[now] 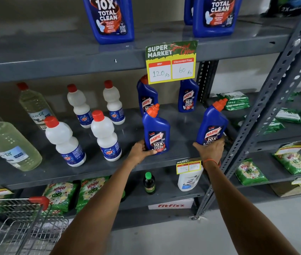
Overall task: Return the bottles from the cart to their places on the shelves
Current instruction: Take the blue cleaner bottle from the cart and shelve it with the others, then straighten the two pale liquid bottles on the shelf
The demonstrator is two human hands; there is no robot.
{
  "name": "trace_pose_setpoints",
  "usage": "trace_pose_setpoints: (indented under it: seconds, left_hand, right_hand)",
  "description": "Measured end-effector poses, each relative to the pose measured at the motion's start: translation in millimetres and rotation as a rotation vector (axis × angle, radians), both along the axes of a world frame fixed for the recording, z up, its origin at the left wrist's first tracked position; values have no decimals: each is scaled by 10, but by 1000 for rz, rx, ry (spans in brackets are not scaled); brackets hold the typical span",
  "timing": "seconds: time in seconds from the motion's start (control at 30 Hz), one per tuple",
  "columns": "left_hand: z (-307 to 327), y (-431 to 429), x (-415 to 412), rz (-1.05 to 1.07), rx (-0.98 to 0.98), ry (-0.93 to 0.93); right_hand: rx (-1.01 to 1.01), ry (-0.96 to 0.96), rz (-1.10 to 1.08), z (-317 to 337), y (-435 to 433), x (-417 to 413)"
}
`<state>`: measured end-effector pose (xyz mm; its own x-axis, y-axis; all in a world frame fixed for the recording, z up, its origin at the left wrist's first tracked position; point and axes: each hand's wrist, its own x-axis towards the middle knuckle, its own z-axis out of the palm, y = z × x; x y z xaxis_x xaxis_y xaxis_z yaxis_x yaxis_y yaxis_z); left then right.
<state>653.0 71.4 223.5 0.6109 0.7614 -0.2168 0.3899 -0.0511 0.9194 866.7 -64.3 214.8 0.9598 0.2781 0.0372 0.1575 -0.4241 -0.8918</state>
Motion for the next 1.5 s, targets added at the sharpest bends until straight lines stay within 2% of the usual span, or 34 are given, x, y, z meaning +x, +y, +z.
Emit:
trace_pose_setpoints:
  seconds: [0.23,0.3,0.37,0.47,0.53,0.67,0.8,0.97,1.1,1.2,1.27,1.37,1.5]
  left_hand:
    - [-40,-1,-13,-14,-3,-25]
    - [124,-45,-32,-15,36,-17]
    - [325,-185,-86,-30,145,14]
    - [464,-481,-312,-13,507,177]
    - [498,-650,-572,28,695,115]
    - [570,-604,-1198,242,837,-84]
    - [569,-197,-2032,487,912,-92]
    - [299,263,-3187,674,897,7]
    - [128,778,-3996,878,757,42]
    - [14,1157,-4478,1074,488,-65]
    - [-50,1360,-4740,1114,357,-70]
    - [-46,1594,-4994,1056,293,-32]
    - [-81,1935,-5305,1095,229,-40]
  right_hand:
    - [10,78,64,19,-33,12]
    - [55,87,41,107,-16,-114]
    - [130,32,-3,198,-11,-354]
    - [267,-145,18,274,-16,-907]
    - [347,-254,128,330,12,-1324]
    - [454,-406,366,502,281,-2148]
    - [517,-380,607,589,778,-3089]
    - [487,-339,850,430,1398,-4209]
    - [312,-216,939,308,1967,-4742]
    - [175,-38,879,186,2385,-4905]
    - [170,87,840,70,2564,-4962]
    - [171,140,810,-111,2675,-5050]
    - [165,138,800,-183,2776,-5194]
